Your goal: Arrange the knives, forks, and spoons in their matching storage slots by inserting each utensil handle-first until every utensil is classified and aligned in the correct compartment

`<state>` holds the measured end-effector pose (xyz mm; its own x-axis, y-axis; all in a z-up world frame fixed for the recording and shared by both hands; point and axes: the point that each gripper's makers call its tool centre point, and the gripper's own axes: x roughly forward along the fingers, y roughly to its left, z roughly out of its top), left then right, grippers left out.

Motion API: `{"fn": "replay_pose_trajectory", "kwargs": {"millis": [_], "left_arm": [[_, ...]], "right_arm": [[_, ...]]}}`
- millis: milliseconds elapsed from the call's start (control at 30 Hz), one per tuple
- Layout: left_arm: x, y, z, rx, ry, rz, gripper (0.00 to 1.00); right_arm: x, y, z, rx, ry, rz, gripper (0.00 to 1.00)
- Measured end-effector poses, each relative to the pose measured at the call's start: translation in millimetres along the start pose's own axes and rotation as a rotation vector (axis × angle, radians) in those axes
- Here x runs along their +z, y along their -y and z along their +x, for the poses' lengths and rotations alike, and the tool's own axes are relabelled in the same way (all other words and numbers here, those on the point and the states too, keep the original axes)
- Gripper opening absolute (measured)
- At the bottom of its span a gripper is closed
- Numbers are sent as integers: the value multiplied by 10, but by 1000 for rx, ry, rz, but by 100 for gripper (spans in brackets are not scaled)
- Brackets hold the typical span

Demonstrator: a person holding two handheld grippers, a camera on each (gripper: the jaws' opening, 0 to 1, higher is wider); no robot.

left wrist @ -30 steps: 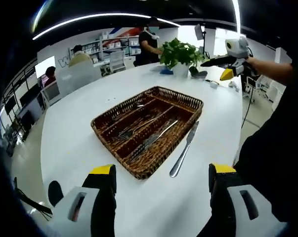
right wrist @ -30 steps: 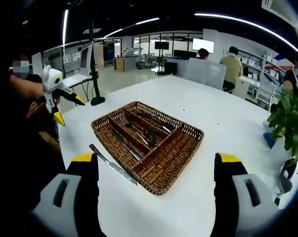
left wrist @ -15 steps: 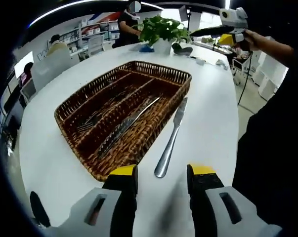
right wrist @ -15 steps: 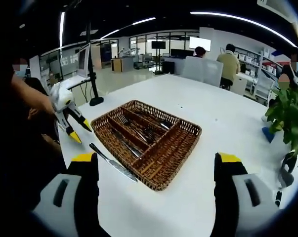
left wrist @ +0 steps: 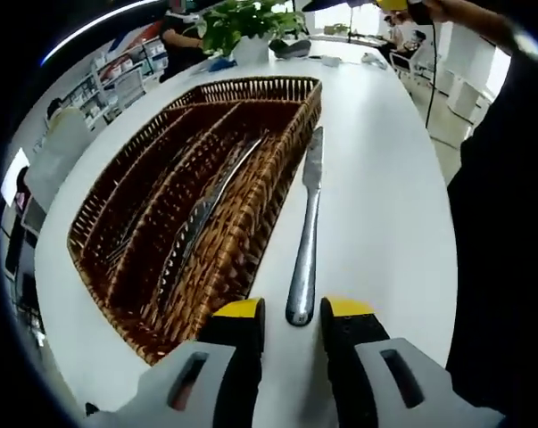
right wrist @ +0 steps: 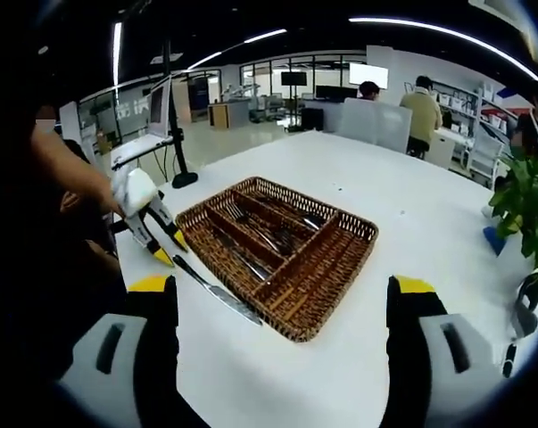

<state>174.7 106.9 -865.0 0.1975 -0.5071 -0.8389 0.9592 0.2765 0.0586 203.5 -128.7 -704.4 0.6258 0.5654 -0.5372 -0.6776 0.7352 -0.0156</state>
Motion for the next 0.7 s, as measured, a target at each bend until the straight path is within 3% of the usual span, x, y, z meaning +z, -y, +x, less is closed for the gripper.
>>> {"fn": "replay_pose_trajectory", "kwargs": {"millis": [133,167,333,400,467,600,700], "left_arm": [[21,54,31,-33,-23,64,13],[42,57,42,-29,-22,104,12],[6,98,30,-53,-51,121,12],[-30,114,13,-60,-61,160,11],[-58,128,-3,-58,-56,166,11],[-98,196,-35,-89,-59,193,11],[-117,246,-50,-111,-76,163,11]], "right_arm": [[40,-34,30,11,4,-1,100],[54,-37,34,12,6,-3,100],[43,-81,65,38,-8,-19,99],[-12,-142,66,66,-37,-62,92],[-33,-210,69,82,-51,-185,80],[-186,-464,119,190,-111,-163,78],[-276,-569,168,228,-156,-223,75]]}}
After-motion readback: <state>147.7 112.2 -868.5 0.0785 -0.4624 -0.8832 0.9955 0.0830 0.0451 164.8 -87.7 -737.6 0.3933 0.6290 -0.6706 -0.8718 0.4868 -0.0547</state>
